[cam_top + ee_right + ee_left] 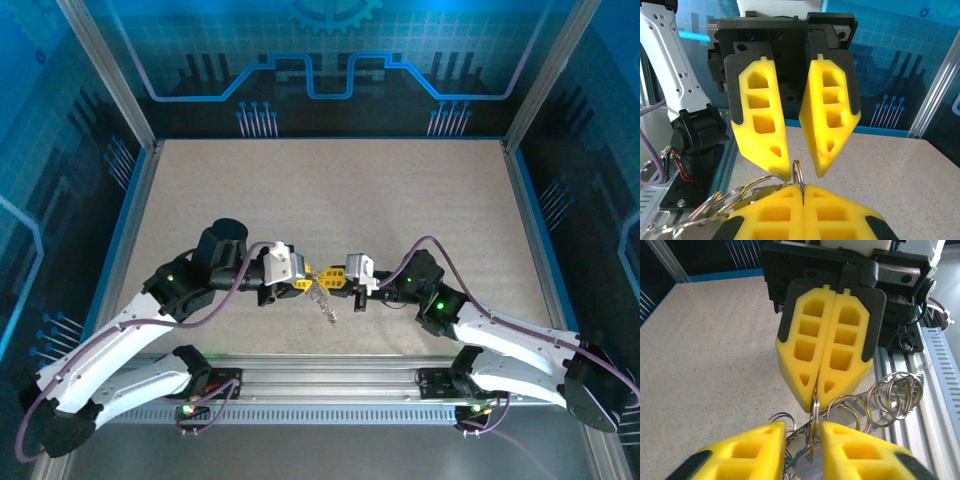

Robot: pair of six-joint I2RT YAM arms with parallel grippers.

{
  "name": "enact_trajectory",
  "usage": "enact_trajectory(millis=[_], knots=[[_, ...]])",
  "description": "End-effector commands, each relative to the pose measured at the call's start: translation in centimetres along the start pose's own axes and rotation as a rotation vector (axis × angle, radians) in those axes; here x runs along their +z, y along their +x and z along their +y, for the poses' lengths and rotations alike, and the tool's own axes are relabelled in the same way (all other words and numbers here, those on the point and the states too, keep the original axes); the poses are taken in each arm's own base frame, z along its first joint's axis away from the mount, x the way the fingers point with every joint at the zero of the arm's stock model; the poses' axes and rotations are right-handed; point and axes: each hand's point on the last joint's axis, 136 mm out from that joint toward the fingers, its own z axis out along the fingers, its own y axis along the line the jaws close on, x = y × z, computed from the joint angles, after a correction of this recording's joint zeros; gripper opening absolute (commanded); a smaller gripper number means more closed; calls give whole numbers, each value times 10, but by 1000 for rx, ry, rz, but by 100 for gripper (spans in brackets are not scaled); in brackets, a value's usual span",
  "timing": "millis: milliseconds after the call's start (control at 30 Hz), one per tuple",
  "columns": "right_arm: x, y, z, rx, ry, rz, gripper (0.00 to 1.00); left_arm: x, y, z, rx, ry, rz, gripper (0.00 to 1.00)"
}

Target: Put the keys on the keyring

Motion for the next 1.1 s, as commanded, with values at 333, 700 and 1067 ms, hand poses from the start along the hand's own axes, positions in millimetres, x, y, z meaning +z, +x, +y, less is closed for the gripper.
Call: enact_trajectory(millis=[333, 700, 1067], knots=[[1, -10, -5, -41, 7, 14, 9, 0, -4, 6, 32, 8, 44, 0], [9, 22, -11, 3, 4, 191, 22, 8, 14, -2, 136, 108, 299, 0], [14, 35, -14, 58, 4, 243, 15, 12, 5, -5, 171, 110, 265, 0]])
